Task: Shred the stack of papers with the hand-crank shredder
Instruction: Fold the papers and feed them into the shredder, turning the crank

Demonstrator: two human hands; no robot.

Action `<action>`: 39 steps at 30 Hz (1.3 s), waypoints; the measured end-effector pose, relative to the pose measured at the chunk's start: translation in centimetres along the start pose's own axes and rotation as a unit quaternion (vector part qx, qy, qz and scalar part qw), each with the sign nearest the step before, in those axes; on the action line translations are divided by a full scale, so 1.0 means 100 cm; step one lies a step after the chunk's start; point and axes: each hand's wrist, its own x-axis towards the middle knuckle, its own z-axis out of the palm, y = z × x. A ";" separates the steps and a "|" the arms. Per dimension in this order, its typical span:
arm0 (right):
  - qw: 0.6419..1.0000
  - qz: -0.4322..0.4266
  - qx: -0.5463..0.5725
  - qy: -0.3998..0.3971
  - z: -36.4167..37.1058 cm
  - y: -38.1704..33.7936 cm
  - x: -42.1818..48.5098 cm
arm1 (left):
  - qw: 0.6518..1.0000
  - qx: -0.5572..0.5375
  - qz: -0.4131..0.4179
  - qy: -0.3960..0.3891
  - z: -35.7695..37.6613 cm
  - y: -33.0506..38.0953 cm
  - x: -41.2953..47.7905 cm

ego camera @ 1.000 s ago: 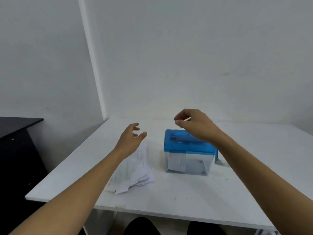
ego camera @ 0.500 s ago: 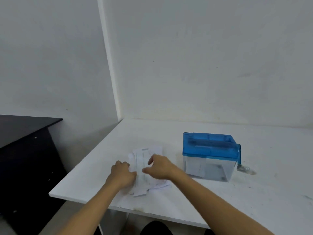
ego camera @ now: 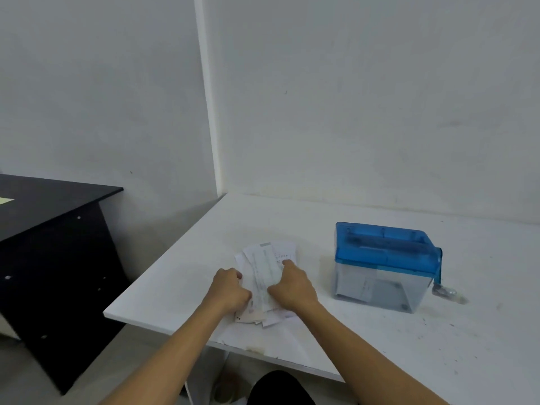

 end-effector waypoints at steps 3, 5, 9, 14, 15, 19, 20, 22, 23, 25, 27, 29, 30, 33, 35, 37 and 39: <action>0.991 0.021 0.130 -0.005 -0.016 0.009 0.006 | 1.000 -0.015 0.000 -0.011 -0.001 0.003 0.000; 0.979 0.041 0.197 -0.015 -0.022 0.013 0.008 | 1.000 -0.023 -0.008 -0.009 -0.001 0.004 0.004; 0.972 0.052 0.229 -0.019 -0.028 0.019 0.012 | 0.999 -0.045 -0.009 -0.010 0.001 0.003 0.007; 0.991 0.012 0.128 -0.025 -0.032 0.010 0.013 | 0.998 -0.059 -0.015 0.014 0.008 0.012 0.000; 0.994 0.005 0.103 -0.034 -0.030 0.009 0.014 | 0.997 -0.070 -0.021 0.017 0.011 0.014 0.001; 0.998 0.012 0.031 -0.053 -0.019 0.011 0.017 | 0.997 -0.065 -0.023 0.023 0.012 0.029 0.003; 0.998 0.009 0.023 -0.056 -0.017 0.010 0.015 | 0.997 -0.071 -0.020 0.021 0.011 0.034 0.002; 0.998 0.016 0.022 -0.058 -0.015 0.009 0.016 | 0.995 -0.093 -0.025 0.010 0.011 0.040 0.003; 0.998 0.020 0.034 -0.055 -0.017 0.007 0.013 | 0.994 -0.103 -0.027 0.005 0.012 0.041 0.004; 0.996 0.024 0.067 -0.045 -0.021 0.007 0.010 | 0.991 -0.127 -0.031 0.009 0.013 0.043 0.003; 0.992 0.019 0.123 -0.023 -0.027 0.009 0.009 | 0.987 -0.153 -0.032 0.023 0.016 0.045 0.005; 0.981 -0.001 0.193 -0.014 -0.035 0.009 0.006 | 0.983 -0.173 -0.034 0.042 0.014 0.048 0.002; 0.974 -0.014 0.225 -0.019 -0.040 0.007 0.004 | 0.981 -0.184 -0.028 0.048 0.010 0.051 0.000; 0.959 -0.050 0.274 -0.042 -0.053 0.000 -0.005 | 0.960 -0.280 0.012 0.023 -0.003 0.060 -0.006; 0.957 -0.072 0.275 -0.052 -0.062 -0.006 -0.011 | 0.938 -0.344 0.031 -0.002 -0.013 0.070 -0.011; 0.957 -0.087 0.271 -0.054 -0.071 -0.011 -0.015 | 0.918 -0.394 0.040 -0.009 -0.022 0.081 -0.015; 0.955 -0.111 0.271 -0.056 -0.077 -0.017 -0.017 | 0.912 -0.406 0.066 -0.013 -0.028 0.091 -0.018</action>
